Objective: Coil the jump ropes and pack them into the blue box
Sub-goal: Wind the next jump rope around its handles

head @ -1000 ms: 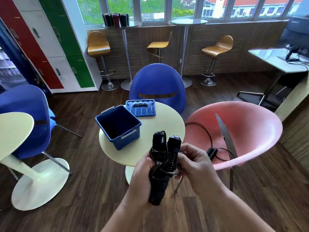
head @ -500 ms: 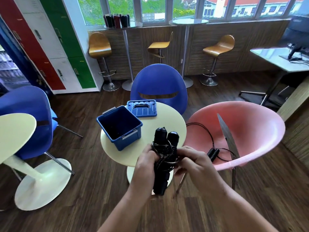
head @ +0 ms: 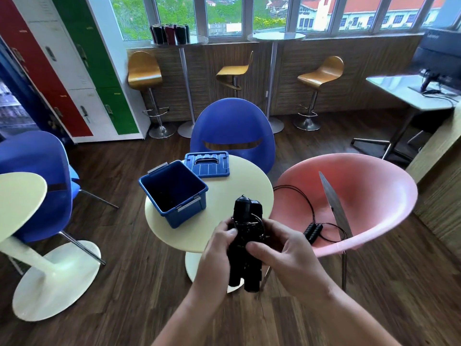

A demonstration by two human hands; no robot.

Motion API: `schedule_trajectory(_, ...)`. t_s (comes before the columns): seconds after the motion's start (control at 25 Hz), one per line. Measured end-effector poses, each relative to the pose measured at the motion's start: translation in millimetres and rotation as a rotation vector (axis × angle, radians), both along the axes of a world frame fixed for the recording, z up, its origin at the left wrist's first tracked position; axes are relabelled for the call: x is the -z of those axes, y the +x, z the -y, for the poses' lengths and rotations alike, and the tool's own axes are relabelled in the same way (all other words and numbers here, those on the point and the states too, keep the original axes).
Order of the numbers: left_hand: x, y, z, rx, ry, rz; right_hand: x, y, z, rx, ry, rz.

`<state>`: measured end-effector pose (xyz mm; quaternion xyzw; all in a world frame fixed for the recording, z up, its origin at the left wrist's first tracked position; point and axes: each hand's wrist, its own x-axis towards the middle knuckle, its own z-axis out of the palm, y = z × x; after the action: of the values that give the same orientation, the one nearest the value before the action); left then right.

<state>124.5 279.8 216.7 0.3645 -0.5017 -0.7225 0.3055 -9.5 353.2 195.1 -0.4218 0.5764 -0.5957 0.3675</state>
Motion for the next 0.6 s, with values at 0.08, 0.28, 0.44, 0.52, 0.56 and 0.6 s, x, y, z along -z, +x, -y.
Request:
schedule_trajectory(0.08, -1.1, -2.8, -0.6, -0.055, -0.046, 0.07, -0.1, 2.9, -3.2, 0.03, 0.031, -0.187)
schedule_trajectory(0.28, -12.1, -2.4, -1.5, -0.017, 0.165, 0.035, -2.6, 1.6, -8.0, 0.051, -0.018, -0.404)
schedule_trajectory(0.44, -6.6, 0.5, 3.4, 0.042, 0.326, 0.003, -0.3, -5.1, -10.6, 0.025, -0.02, -0.394)
schedule_trajectory(0.52, -3.8, 2.2, 6.2, 0.056, 0.324, -0.017, 0.5, -8.1, -10.3, 0.021, -0.019, -0.333)
schedule_trajectory(0.56, -3.7, 3.1, 7.3, 0.059, 0.308, -0.018, 1.3, -11.2, -8.7, 0.028, -0.012, -0.307)
schedule_trajectory(0.6, -1.5, 3.9, 9.2, 0.065, 0.282, -0.019, 1.8, -15.1, -6.9, 0.033, 0.001, -0.269)
